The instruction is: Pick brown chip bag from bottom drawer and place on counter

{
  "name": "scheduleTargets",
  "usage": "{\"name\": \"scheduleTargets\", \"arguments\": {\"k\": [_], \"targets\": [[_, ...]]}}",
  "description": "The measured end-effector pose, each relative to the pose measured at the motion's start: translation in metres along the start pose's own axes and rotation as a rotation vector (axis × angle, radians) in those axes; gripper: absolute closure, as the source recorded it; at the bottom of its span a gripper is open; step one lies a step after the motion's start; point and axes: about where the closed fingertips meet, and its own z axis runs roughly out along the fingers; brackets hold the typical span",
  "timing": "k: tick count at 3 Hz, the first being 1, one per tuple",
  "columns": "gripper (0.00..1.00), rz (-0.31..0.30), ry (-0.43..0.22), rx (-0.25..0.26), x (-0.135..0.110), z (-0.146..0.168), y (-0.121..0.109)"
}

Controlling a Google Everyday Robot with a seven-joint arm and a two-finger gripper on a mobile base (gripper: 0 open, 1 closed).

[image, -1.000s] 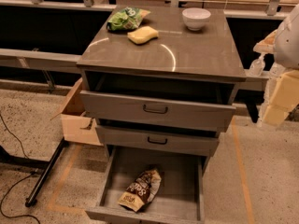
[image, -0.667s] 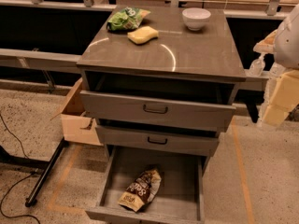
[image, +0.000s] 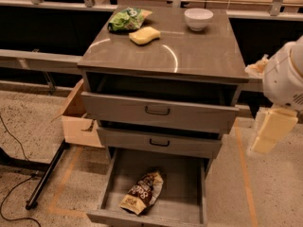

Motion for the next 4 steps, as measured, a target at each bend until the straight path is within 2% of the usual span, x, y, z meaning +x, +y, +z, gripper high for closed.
{"name": "scheduleTargets", "arguments": {"k": [1, 2, 3, 4], "targets": [[0.0, -0.059, -0.055, 0.021, 0.003, 0.043, 0.015], [0.0, -0.166, -0.142, 0.03, -0.005, 0.097, 0.026], [0.0, -0.301, -0.216, 0.04, -0.017, 0.145, 0.028], [0.0, -0.402, -0.22, 0.058, -0.019, 0.149, 0.026]]}}
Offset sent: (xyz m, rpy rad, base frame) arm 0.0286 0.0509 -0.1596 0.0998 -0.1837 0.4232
